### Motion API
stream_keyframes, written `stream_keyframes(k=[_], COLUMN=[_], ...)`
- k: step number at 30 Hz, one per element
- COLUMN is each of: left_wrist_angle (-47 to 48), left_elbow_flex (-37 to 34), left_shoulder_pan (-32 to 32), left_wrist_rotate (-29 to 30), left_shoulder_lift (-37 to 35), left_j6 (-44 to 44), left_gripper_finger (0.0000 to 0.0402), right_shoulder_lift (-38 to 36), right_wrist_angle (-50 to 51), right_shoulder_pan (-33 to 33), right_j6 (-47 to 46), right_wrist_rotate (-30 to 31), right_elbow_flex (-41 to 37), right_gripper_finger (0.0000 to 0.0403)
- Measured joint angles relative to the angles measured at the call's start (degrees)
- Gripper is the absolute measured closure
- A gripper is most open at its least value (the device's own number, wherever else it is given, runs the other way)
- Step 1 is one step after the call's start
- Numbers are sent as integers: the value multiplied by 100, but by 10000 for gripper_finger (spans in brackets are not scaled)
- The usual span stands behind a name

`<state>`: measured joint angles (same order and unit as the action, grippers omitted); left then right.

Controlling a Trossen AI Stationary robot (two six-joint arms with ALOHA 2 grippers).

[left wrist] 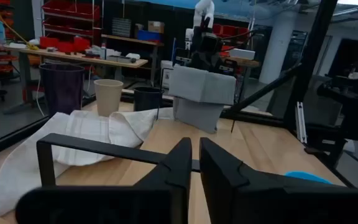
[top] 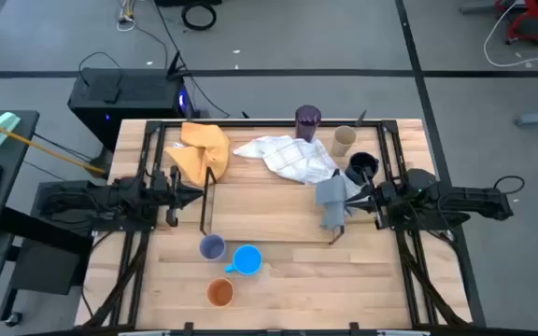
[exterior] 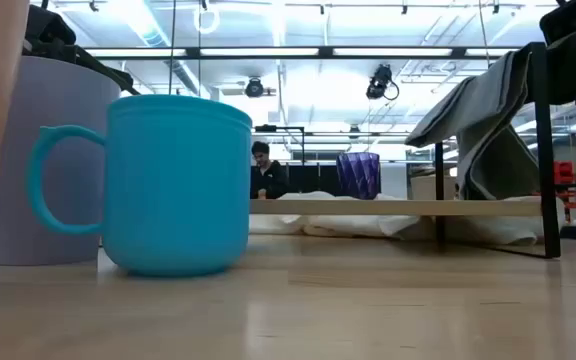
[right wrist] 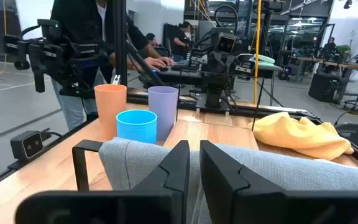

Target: Stack small to large cups/mugs on shelf

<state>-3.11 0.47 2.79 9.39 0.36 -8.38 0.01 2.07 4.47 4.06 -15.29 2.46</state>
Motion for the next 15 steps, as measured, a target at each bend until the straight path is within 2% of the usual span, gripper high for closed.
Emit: stream_keyframes(k=[15], left_wrist_angle=[2], left_elbow_flex=[-1], left_shoulder_pan=[0], left_wrist_rotate=[0], left_shoulder_lift=[0], left_j6=[1], left_gripper_finger=[374], right_shoulder_lift=[2], right_wrist_angle=[-2], right_shoulder_pan=[0], right_j6=[0], right_wrist_rotate=[2], right_elbow_flex=[-1], right_gripper_finger=[357])
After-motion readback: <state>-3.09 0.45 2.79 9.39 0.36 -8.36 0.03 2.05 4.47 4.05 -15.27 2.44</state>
